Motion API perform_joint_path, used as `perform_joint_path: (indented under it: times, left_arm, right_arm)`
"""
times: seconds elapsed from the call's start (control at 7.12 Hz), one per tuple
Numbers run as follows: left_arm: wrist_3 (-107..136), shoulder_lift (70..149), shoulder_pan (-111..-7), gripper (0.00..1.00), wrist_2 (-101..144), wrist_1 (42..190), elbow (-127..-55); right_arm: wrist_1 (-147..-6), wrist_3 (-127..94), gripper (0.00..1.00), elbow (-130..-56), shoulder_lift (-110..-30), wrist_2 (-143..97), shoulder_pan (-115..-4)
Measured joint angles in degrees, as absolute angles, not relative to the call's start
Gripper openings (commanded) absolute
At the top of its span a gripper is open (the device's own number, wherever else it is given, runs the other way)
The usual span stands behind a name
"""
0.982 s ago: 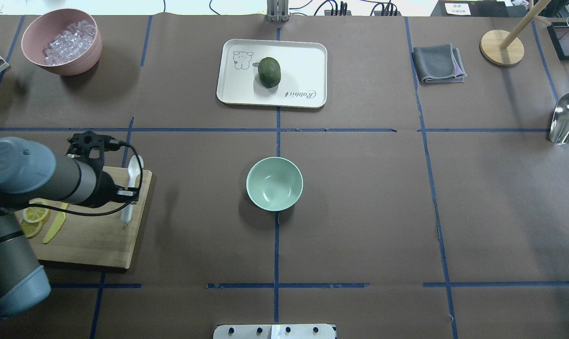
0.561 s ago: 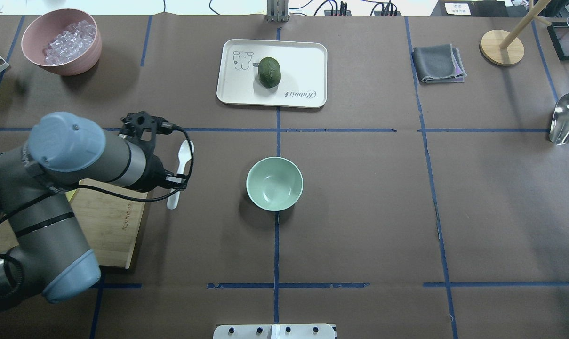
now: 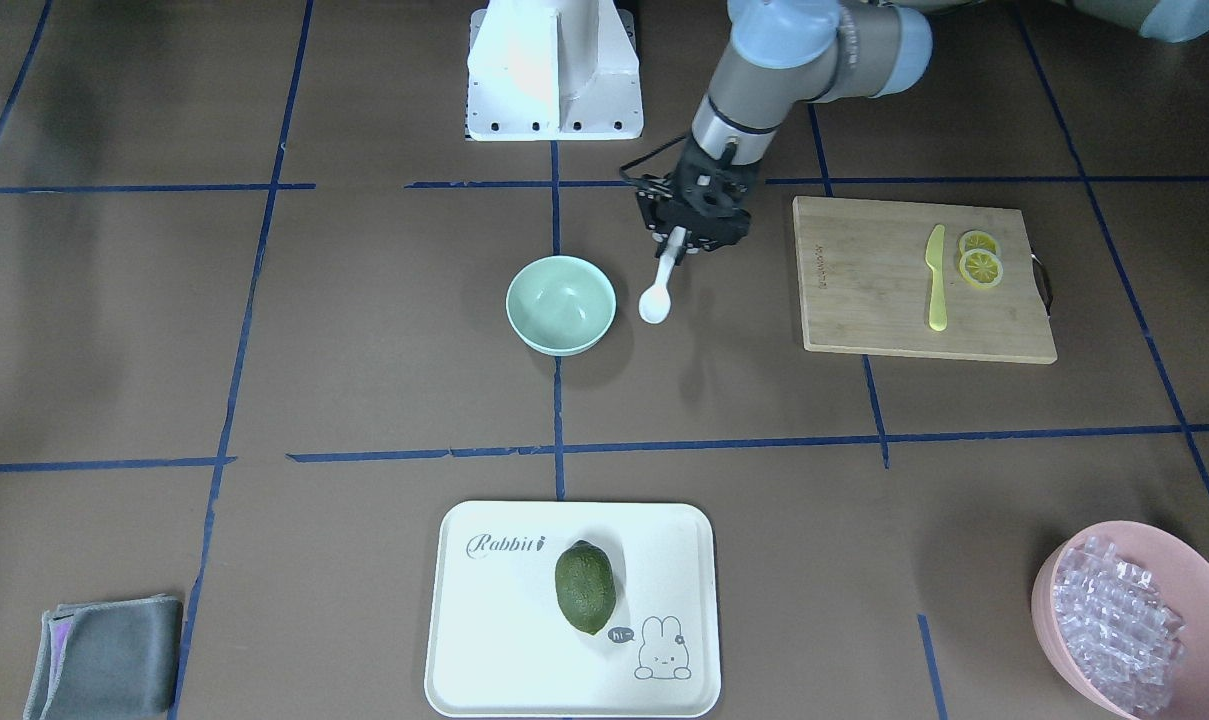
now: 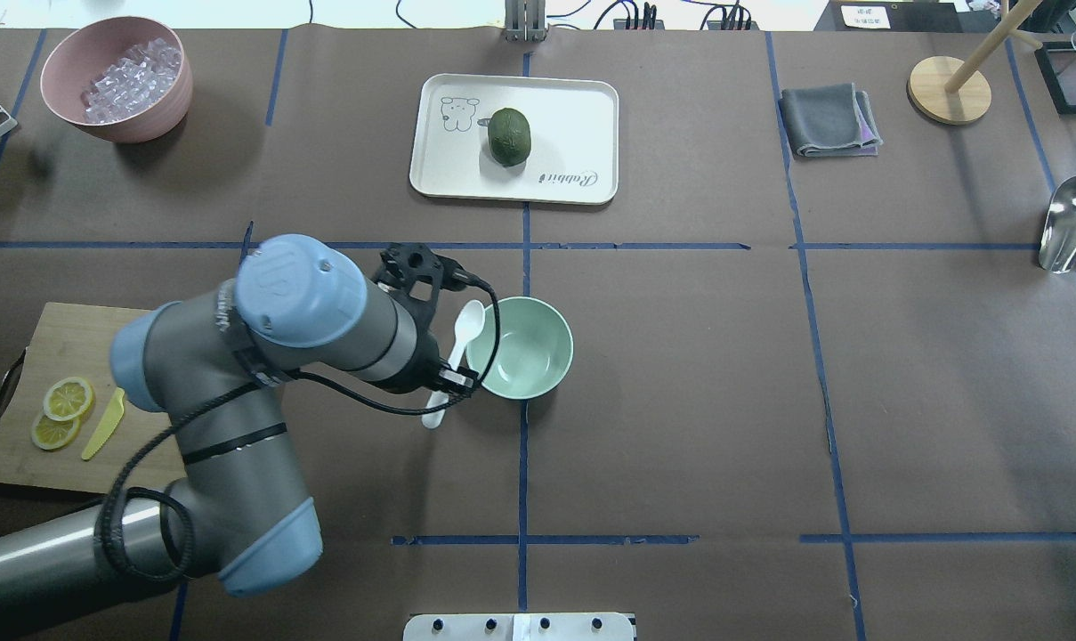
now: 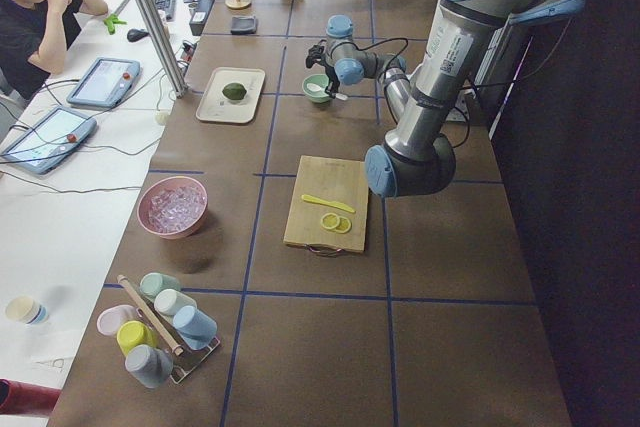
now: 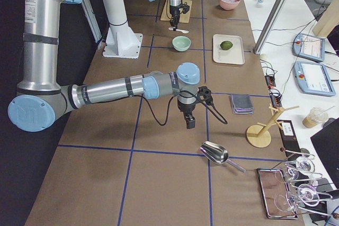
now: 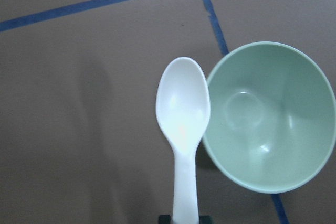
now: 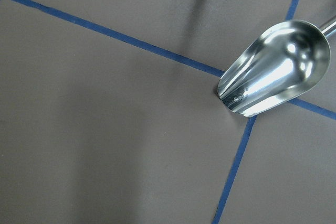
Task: Place spoon in bowl
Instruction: 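Lower the spoon into the green bowl and open the left gripper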
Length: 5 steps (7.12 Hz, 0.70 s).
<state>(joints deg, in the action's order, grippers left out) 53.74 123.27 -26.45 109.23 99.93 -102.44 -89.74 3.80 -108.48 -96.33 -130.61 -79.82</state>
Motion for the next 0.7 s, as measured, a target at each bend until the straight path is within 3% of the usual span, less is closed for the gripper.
perform_joint_path:
  times: [0.14, 0.42, 0.56, 0.7]
  left_arm:
    - [53.71, 125.49, -25.76, 0.03, 109.2, 99.19, -100.79]
    - [53.78, 129.03, -25.45, 0.26, 109.3, 97.96, -97.48]
    - [53.84, 130.01, -25.43, 0.54, 109.32, 97.81, -96.16]
    - [53.89, 130.5, -25.4, 0.68, 109.36, 97.76, -95.41]
  right_arm:
    - [-89.74, 3.84, 1.0, -108.46, -96.35, -130.61, -79.86]
    - [-89.73, 3.9, 1.0, -108.4, -96.4, -130.61, -79.88]
    - [-89.74, 3.91, 1.0, -108.38, -96.44, -130.61, -79.89]
    - [-89.74, 3.93, 1.0, -108.37, -96.45, -130.61, -79.89]
